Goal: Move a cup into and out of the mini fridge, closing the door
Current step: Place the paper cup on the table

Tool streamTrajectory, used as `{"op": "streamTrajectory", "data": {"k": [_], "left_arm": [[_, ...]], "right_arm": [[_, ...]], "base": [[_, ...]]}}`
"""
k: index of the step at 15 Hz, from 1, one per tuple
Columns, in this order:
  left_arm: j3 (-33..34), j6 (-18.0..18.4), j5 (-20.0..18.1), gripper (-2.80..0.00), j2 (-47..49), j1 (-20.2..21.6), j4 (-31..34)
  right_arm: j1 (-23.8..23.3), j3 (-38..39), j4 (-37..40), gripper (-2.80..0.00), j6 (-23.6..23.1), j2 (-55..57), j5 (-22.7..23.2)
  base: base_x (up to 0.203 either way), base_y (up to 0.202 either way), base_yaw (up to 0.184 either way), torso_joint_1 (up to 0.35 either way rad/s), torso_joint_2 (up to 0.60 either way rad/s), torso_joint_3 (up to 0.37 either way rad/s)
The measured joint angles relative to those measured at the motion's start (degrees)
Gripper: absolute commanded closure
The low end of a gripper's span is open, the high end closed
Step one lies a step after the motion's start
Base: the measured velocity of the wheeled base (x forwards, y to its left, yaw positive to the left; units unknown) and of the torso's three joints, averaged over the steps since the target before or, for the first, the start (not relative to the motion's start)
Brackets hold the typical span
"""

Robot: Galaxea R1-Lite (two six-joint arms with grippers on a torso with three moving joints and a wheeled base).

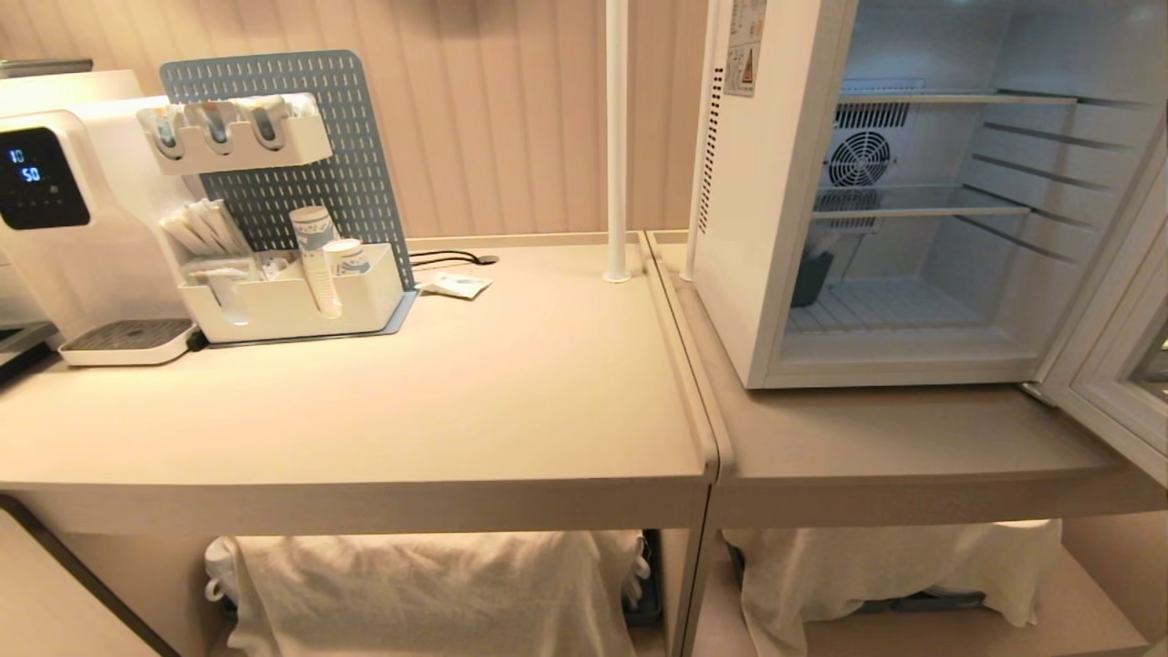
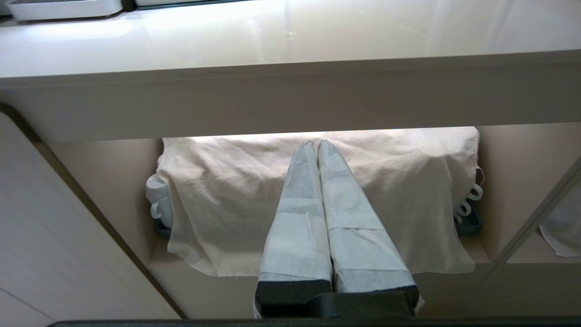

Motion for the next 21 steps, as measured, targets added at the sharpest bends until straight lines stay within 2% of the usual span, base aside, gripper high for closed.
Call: {"op": "streamTrajectory", "data": {"k": [21], "left_arm": [[0.0, -0.2, -0.1, 0.00, 0.0, -0.1, -0.1]], "right_arm": [[-0.1, 0.0, 0.0, 0.00, 0.0, 0.0, 0.0]], "base": [[0.000, 0.189, -0.001, 0.001, 0.00, 0.004]]}}
